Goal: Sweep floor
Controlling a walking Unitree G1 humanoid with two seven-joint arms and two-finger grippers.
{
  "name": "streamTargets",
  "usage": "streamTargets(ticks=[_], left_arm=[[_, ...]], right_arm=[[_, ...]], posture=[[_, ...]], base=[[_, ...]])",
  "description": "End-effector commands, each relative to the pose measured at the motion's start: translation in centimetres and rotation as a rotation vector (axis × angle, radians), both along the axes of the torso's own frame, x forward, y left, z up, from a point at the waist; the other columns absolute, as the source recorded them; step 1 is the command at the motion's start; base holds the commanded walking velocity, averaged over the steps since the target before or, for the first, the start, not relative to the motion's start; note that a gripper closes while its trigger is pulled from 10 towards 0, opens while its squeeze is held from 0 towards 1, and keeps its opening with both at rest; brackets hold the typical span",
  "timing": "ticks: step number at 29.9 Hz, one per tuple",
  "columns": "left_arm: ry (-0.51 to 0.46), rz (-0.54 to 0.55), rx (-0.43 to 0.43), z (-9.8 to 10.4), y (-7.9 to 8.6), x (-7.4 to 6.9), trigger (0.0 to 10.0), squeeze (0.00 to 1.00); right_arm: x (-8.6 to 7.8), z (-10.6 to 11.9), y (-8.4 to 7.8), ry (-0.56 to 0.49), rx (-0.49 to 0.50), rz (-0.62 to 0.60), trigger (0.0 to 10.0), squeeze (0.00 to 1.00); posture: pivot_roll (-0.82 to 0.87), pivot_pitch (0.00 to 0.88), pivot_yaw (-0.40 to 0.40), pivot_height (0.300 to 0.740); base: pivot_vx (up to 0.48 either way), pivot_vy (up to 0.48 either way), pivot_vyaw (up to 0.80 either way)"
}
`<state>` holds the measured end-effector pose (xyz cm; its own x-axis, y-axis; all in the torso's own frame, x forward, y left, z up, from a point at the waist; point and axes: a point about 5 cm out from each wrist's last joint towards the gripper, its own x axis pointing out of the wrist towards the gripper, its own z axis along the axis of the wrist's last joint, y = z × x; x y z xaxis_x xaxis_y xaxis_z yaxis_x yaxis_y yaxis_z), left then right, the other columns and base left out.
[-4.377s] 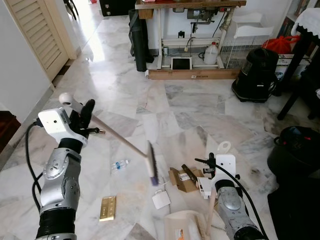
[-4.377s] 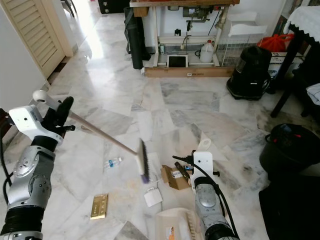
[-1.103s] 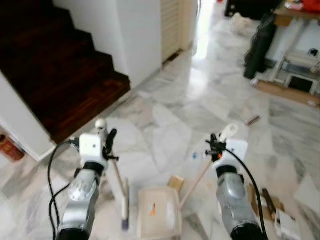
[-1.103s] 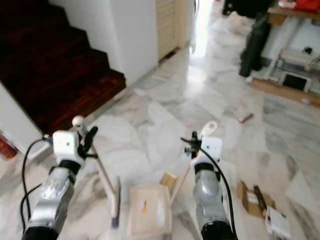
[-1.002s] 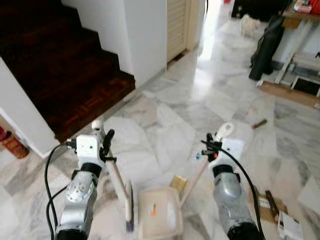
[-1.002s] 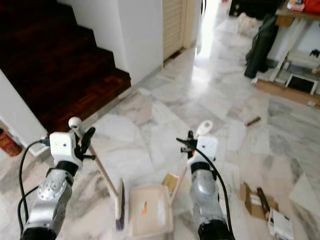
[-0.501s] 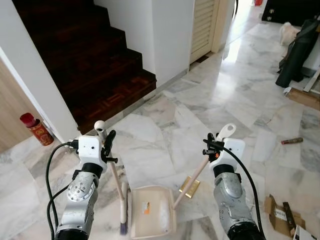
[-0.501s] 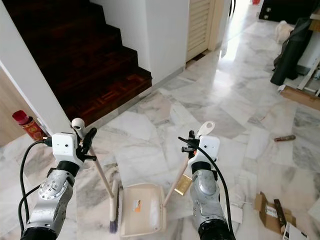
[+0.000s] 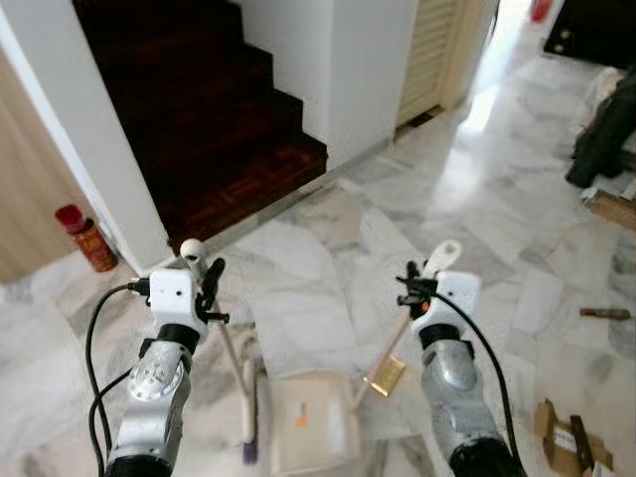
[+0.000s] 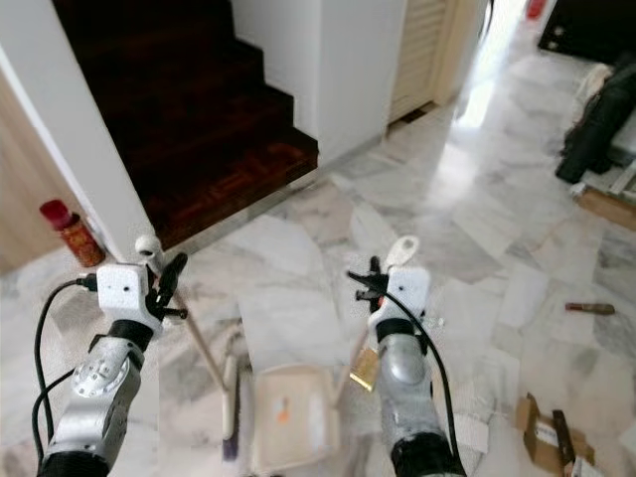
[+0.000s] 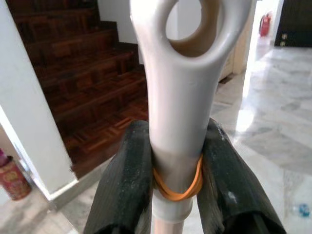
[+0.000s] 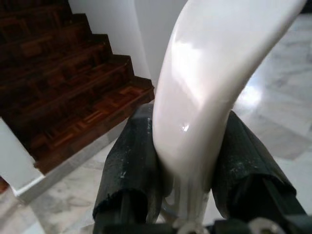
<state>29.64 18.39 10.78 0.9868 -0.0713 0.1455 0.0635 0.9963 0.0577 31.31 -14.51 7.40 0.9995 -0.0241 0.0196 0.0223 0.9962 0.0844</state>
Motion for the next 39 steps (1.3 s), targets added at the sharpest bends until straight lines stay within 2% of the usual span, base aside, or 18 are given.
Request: streamTargets(ticks=[1,7,14,23,39], left_arm=[[-0.04,-0.003,-0.003,0.91,-0.08,0.18,10.0,0.0],[-0.04,-0.005,-0.003,0.92,-0.07,0.19,10.0,0.0],[-0.037,-0.005,-0.002,0.9,-0.06,0.21,10.0,0.0],[-0.036,-0.005,-0.002,0.9,-0.06,0.23,10.0,0.0],[-0.032,-0.009,-0.004,0.87,-0.09,0.19,10.0,0.0]], right_arm=[[0.18,0.51,-0.37,-0.023,-0.01,-0.01,10.0,0.0],[0.18,0.47,-0.39,-0.02,-0.006,-0.012,10.0,0.0],[0.19,0.44,-0.27,-0.019,0.006,-0.008,10.0,0.0],[0.18,0.4,-0.32,-0.017,0.026,-0.016,10.0,0.0],[0.25,0.46,-0.19,-0.021,-0.008,0.002,10.0,0.0]], posture=[[0.08,0.008,0.059,0.74],[0.08,0.009,0.059,0.74],[0.08,0.01,0.059,0.74],[0.08,0.01,0.06,0.74],[0.08,0.011,0.059,0.74]], base=[[0.0,0.266,0.8],[0.0,0.265,0.13],[0.0,0.263,0.63],[0.0,0.266,0.0],[0.0,0.265,0.07]])
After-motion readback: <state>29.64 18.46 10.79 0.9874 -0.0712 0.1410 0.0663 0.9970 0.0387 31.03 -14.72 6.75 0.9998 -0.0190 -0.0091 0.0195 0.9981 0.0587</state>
